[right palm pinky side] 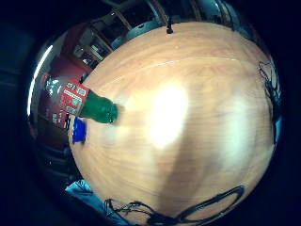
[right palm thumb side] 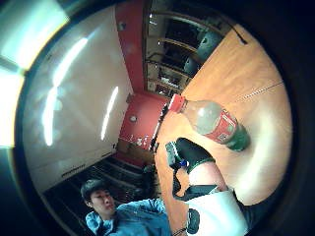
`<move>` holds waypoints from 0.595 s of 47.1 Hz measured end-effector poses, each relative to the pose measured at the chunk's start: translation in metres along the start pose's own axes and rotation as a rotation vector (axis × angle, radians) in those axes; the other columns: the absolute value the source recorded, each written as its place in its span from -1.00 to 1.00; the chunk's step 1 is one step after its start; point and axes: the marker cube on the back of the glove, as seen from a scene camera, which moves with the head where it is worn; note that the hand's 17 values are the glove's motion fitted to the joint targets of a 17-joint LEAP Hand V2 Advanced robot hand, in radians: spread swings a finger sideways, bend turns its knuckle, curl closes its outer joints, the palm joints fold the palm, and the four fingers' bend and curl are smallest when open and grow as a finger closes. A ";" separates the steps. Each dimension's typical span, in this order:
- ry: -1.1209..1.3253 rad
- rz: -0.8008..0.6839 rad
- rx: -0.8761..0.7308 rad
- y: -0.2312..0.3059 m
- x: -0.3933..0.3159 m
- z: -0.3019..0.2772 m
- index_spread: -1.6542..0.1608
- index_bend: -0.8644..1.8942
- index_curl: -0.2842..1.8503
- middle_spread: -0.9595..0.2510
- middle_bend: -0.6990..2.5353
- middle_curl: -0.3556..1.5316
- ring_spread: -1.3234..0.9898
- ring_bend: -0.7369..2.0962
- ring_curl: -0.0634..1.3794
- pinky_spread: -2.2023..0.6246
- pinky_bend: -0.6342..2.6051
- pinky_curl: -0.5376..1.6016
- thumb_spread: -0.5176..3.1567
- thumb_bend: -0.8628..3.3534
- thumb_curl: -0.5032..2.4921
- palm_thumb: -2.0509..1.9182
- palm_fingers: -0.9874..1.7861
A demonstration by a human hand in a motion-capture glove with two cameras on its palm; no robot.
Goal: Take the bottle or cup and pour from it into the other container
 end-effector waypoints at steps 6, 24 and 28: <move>-0.007 -0.006 -0.036 -0.002 -0.002 0.014 0.54 -0.28 -0.57 0.83 -0.43 -0.26 0.27 -0.10 -0.50 0.71 -0.15 -0.22 -0.21 -0.61 -0.41 0.33 -0.24; -0.073 -0.007 -0.110 -0.011 -0.013 0.059 0.54 -0.28 -0.56 0.83 -0.43 -0.26 0.27 -0.11 -0.51 0.72 -0.15 -0.23 -0.21 -0.61 -0.41 0.33 -0.26; -0.106 0.004 -0.126 -0.013 -0.013 0.069 0.53 -0.28 -0.56 0.83 -0.43 -0.26 0.27 -0.10 -0.51 0.72 -0.15 -0.23 -0.21 -0.60 -0.41 0.33 -0.26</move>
